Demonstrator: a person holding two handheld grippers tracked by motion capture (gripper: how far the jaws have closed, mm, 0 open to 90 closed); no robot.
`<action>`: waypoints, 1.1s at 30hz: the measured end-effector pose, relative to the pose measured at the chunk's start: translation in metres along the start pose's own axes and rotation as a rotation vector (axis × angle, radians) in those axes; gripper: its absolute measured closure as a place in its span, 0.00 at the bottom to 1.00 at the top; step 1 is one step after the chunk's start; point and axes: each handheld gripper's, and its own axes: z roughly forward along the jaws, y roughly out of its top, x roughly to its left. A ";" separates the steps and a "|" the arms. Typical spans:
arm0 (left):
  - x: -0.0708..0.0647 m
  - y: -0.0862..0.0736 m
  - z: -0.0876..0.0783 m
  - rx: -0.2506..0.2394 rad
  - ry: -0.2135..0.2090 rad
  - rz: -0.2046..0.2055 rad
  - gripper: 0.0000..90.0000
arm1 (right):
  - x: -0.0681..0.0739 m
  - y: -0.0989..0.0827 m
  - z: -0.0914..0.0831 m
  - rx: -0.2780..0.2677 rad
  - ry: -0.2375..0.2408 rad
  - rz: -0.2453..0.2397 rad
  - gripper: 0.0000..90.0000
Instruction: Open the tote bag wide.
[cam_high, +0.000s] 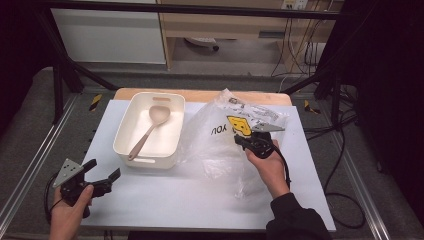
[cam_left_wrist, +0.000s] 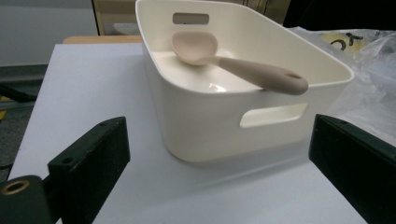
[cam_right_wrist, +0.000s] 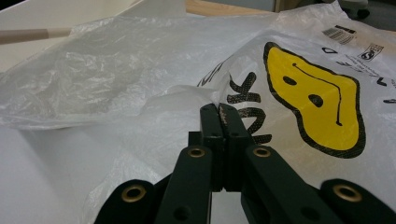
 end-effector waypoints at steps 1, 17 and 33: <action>-0.001 0.002 -0.001 -0.006 -0.002 0.000 0.05 | 0.000 0.001 -0.001 -0.002 0.002 0.001 1.00; -0.004 0.031 -0.004 -0.072 -0.059 -0.025 0.05 | -0.003 0.006 0.000 -0.006 0.023 0.037 1.00; -0.021 0.051 0.009 -0.079 -0.065 0.020 0.06 | -0.002 0.022 -0.004 0.030 0.006 0.022 1.00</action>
